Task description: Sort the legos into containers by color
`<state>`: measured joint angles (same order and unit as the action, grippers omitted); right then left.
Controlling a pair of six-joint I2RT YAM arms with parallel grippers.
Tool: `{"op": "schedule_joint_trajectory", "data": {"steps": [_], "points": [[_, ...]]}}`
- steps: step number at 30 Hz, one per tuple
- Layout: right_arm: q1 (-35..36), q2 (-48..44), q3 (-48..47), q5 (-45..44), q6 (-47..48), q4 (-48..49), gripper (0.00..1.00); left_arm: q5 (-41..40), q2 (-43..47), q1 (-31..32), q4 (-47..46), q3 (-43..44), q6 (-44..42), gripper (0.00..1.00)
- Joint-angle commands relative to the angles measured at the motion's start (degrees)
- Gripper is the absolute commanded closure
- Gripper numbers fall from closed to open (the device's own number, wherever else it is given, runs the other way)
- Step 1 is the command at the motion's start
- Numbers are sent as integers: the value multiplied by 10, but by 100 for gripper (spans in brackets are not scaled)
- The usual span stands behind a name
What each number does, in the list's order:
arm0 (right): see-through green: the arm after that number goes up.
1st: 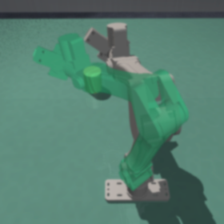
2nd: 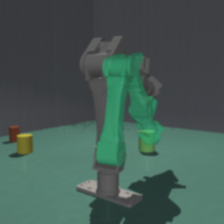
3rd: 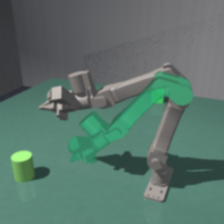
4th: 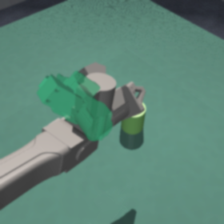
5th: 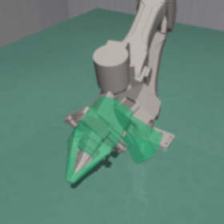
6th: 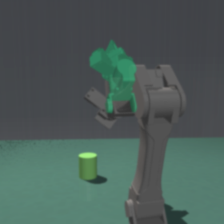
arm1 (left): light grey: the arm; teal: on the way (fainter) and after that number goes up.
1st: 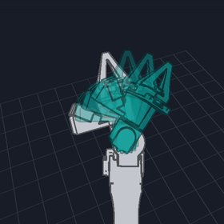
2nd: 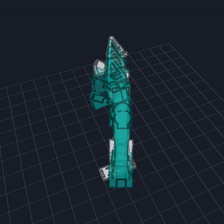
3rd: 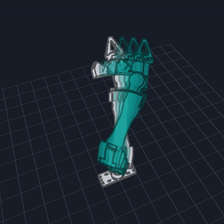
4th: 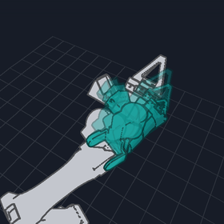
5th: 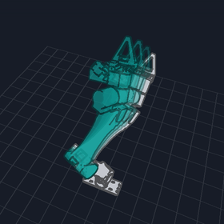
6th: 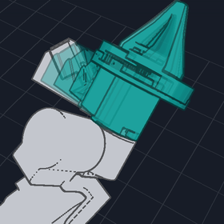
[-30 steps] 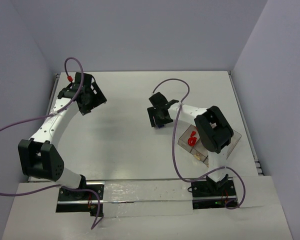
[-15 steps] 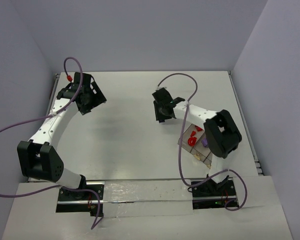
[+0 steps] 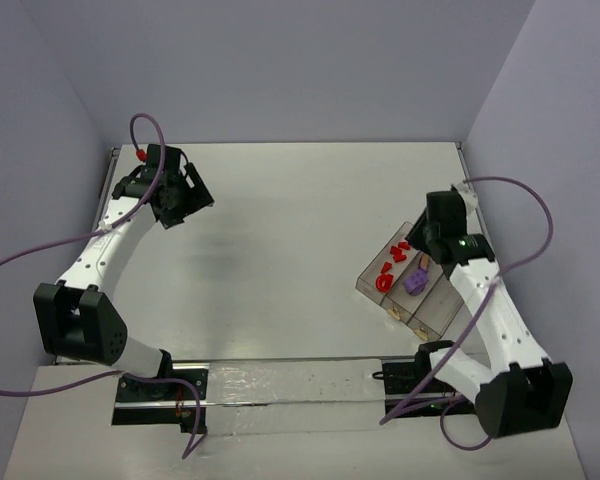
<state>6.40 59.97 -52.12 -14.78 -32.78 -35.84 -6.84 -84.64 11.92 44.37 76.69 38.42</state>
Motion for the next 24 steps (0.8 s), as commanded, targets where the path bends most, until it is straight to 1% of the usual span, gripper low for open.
{"op": "schedule_joint_trajectory", "data": {"steps": [1, 4, 6, 11, 13, 16, 18, 24], "points": [[-43, -92, 43, -43, -49, -87, 100, 23, 17, -3, -28, 9, -16, 13], [-63, -132, 64, -58, -64, -102, 100, 25, 15, -3, -31, 9, -21, 14], [-81, -137, 72, -64, -73, -112, 100, 25, 11, -3, -31, 10, -27, 14], [-101, -119, 69, -99, -110, -131, 100, 21, -2, -3, -24, 17, -41, 13], [-115, -115, 87, -111, -143, -138, 100, 20, -8, -3, -22, 20, -46, 13], [-148, -115, 110, -113, -172, -135, 100, 16, -18, -3, -16, 28, -52, 13], [-169, -117, 143, -111, -200, -122, 100, 12, -25, -3, -12, 36, -57, 13], [-199, -119, 181, -126, -219, -102, 100, 13, -41, -3, -6, 54, -61, 13]]}}
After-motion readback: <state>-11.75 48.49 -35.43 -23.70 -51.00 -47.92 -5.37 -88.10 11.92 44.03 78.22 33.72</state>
